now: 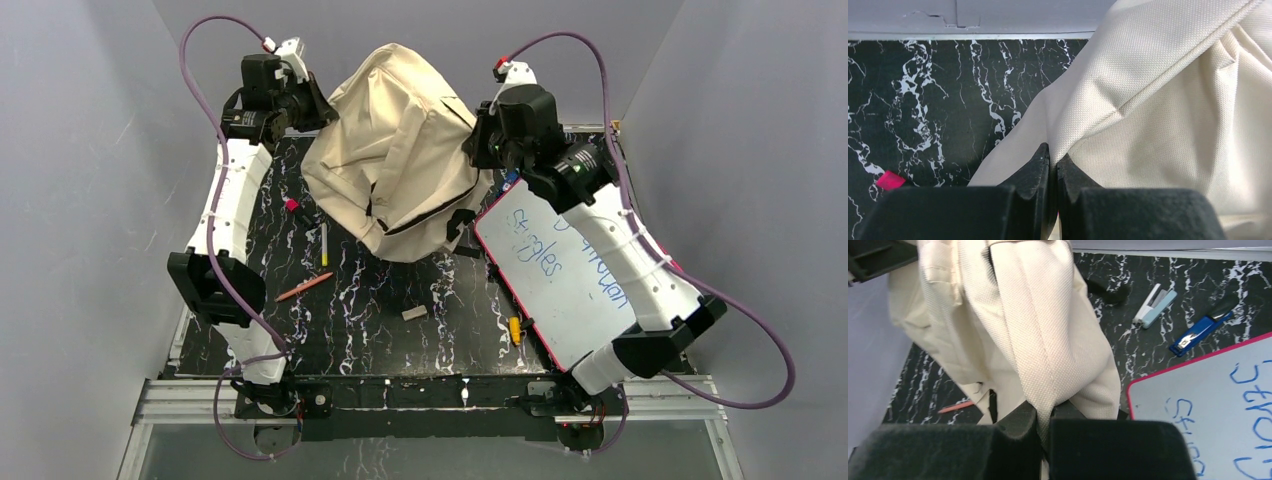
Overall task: Pack the student bag
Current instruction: Adjust the student bag at the center of the board.
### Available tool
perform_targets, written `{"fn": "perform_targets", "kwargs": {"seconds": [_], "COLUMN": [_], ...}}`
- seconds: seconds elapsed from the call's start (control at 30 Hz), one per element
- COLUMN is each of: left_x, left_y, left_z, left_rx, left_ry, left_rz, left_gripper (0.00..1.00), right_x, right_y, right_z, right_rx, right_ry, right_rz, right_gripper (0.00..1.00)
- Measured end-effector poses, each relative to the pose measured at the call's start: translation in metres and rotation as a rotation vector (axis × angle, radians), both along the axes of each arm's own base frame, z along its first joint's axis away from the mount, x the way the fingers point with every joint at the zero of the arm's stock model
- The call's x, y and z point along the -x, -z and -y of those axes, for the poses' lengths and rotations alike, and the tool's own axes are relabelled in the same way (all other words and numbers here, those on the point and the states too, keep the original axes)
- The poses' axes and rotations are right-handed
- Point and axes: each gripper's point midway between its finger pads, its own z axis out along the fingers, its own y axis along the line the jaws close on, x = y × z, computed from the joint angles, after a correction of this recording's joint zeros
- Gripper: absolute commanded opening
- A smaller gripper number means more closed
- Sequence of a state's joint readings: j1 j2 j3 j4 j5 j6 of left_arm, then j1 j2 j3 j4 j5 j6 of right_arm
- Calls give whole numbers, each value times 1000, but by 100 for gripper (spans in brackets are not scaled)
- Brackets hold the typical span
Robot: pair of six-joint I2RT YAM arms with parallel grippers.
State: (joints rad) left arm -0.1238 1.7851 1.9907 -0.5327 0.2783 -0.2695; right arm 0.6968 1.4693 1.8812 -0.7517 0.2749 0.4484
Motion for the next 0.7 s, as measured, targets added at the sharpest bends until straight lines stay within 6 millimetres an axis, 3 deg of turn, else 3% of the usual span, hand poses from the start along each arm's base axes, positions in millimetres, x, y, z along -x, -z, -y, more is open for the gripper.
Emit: {"fn": "perform_targets", "kwargs": {"seconds": [0.2,0.33,0.5,0.7], "left_x": [0,2,17,49], "left_y": [11,37,109,190], "left_z": [-5,5,15,6], "left_rx": [47,87,125,124], "left_ry": [-27,-5,12,-31], "left_rz": [-54,-103,-252,-414], "left_gripper": [0,0,0,0], "right_x": [-48,-79,-114,-137], "right_y": [24,47,102,180], "right_z": [24,45,54,36], "right_rx": [94,65,30,33], "right_ry": [26,16,-51,-162], "right_rz": [-13,-81,-224,-388], "right_gripper": [0,0,0,0]}}
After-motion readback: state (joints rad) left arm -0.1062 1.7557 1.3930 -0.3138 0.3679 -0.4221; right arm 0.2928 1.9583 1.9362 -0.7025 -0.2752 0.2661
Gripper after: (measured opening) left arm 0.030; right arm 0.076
